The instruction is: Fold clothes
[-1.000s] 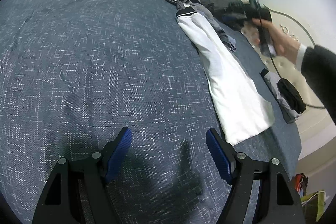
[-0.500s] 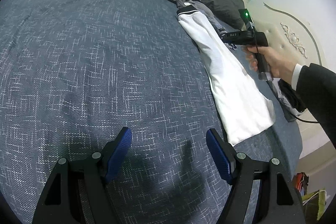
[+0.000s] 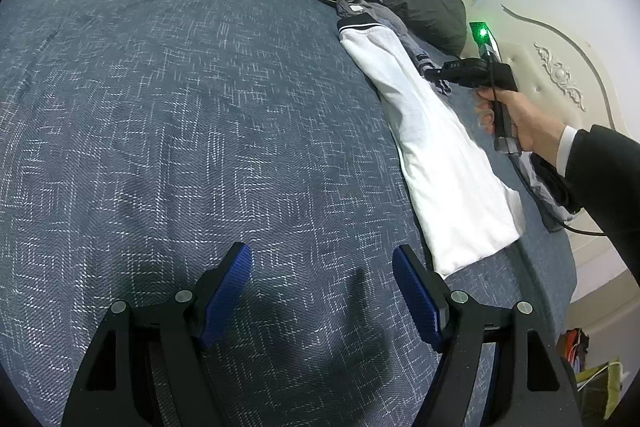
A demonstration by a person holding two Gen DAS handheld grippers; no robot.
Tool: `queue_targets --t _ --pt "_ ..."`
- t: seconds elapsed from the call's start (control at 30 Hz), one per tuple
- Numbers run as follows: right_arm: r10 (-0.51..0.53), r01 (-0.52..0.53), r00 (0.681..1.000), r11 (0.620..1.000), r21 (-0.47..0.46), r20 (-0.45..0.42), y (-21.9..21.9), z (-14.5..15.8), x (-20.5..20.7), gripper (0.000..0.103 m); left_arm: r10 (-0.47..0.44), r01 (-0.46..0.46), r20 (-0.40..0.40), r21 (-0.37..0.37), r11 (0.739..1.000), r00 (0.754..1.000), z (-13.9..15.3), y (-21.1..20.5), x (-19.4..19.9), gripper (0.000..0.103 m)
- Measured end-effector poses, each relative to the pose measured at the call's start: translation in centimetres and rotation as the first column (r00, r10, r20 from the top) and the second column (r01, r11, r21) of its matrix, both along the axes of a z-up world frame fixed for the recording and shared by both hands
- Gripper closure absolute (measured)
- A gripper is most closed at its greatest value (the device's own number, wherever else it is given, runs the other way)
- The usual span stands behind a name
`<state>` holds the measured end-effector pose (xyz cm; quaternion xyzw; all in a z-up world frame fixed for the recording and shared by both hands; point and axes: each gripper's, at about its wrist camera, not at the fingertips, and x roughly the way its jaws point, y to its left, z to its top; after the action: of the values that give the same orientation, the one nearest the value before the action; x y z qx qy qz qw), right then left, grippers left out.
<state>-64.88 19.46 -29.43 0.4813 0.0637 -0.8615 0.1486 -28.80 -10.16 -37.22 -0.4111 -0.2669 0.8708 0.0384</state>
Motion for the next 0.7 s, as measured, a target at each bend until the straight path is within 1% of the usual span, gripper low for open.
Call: queue_targets --t 0.07,0.1,0.17,0.2,0.27,0.3,0.4,0.43,0.47,0.5,0.53,0.6,0.7 --pt "-0.004 0.005 1.000 0.997 -0.074 0.009 0.7 0.3 0.2 0.102 0.000 0.000 0.000 0.001 1.000 1.000 0.0 0.0 0.1 0.026" --pt "-0.008 0.010 1.000 0.996 -0.094 0.020 1.0 0.3 0.3 0.100 0.001 -0.001 0.000 0.001 1.000 1.000 0.0 0.0 0.1 0.026" --pt "-0.013 0.017 0.999 0.995 -0.099 0.047 1.5 0.0 0.4 0.090 0.001 -0.001 -0.001 0.003 1.000 1.000 0.1 0.0 0.1 0.026" --pt "-0.006 0.011 0.999 0.995 -0.103 0.053 1.7 0.0 0.6 0.086 0.001 -0.001 -0.002 0.003 1.000 1.000 0.1 0.0 0.1 0.026" --pt "0.031 -0.023 0.998 0.992 -0.125 0.060 1.9 0.0 1.6 0.074 0.001 -0.001 -0.002 0.004 1.000 1.000 0.1 0.1 0.2 0.026" --pt "0.046 -0.039 0.997 0.992 -0.122 0.062 1.9 -0.1 2.0 0.073 0.001 -0.001 -0.002 0.004 1.000 1.000 0.2 0.1 0.2 0.026" --pt "0.074 -0.067 0.994 0.994 -0.081 0.085 1.7 -1.0 2.8 0.073 -0.001 0.001 -0.001 0.002 1.000 1.000 0.2 0.2 0.2 0.026" --pt "0.080 -0.074 0.992 0.995 -0.071 0.095 1.7 -1.2 3.0 0.075 -0.001 0.001 -0.001 0.002 1.000 1.000 0.1 0.2 0.2 0.026" --pt "0.083 -0.079 0.992 0.996 -0.051 0.092 1.7 -1.4 3.2 0.093 -0.002 0.002 -0.001 0.002 1.000 1.000 0.1 0.2 0.2 0.026" --pt "0.082 -0.078 0.994 0.996 -0.051 0.078 1.8 -1.3 3.3 0.099 -0.002 0.002 -0.001 0.002 1.000 1.000 0.1 0.2 0.2 0.026" --pt "0.077 -0.073 0.995 0.995 -0.068 0.062 2.0 -1.1 3.5 0.099 -0.002 0.002 -0.001 0.002 1.000 1.000 0.1 0.3 0.2 0.026" --pt "0.036 -0.033 0.999 0.994 -0.106 0.028 3.0 -0.4 3.5 0.099 -0.001 0.001 0.000 0.002 1.000 1.000 0.0 0.3 0.2 0.026" --pt "-0.030 0.033 0.999 0.995 -0.093 0.033 4.2 -0.3 3.0 0.100 -0.001 0.001 0.001 0.002 1.000 1.000 0.0 0.4 0.2 0.026"
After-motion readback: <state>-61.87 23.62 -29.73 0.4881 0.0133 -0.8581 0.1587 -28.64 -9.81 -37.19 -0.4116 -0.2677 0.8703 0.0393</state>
